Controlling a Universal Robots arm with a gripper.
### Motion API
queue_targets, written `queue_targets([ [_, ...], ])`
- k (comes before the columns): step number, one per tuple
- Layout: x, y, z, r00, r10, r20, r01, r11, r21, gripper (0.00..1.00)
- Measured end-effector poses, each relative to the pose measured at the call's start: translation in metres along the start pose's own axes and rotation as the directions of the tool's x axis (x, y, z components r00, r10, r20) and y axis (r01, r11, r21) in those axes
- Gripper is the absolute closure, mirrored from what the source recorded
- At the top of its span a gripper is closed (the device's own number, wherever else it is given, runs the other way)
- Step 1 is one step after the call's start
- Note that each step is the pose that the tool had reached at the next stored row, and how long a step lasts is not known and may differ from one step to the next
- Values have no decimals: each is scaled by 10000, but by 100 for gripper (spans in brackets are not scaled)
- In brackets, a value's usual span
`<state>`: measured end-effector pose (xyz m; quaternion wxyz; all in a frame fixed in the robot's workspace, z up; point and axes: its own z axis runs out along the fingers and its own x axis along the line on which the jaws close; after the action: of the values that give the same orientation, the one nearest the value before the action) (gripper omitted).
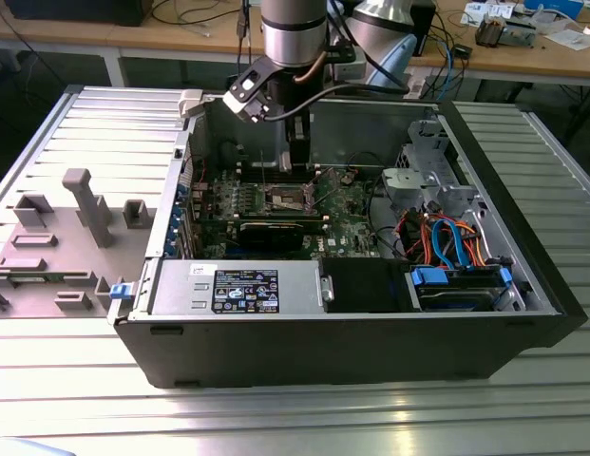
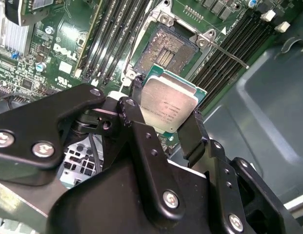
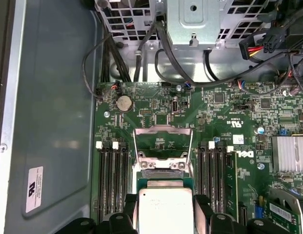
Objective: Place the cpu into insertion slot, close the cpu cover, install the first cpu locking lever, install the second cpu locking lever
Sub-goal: 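Place the cpu into insertion slot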
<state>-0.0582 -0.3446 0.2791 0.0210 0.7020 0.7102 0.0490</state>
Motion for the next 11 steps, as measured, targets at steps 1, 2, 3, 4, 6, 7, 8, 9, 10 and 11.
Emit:
queue_targets([
  [1, 0, -1, 10, 10000, -1, -3, 1, 10000, -1, 45],
  [2, 0, -2, 11, 10000, 0, -1, 0, 10000, 1, 45],
  [3, 0, -3, 11, 10000, 1, 1, -1, 10000, 2, 45],
  [4, 0, -3, 13, 10000, 1, -2, -1, 10000, 0, 45],
  [6, 0, -4, 18, 10000, 1, -2, -1, 10000, 0, 45],
  [7, 0, -4, 20, 10000, 2, -3, -2, 10000, 0, 45],
  [8, 0, -4, 21, 10000, 1, -3, -1, 10000, 0, 45],
  [9, 0, -4, 26, 10000, 1, -4, -1, 10000, -1, 45],
  [10, -1, -5, 31, 10000, 1, -3, -1, 10000, -1, 45],
  [11, -1, -5, 34, 10000, 1, -2, -1, 10000, 0, 45],
])
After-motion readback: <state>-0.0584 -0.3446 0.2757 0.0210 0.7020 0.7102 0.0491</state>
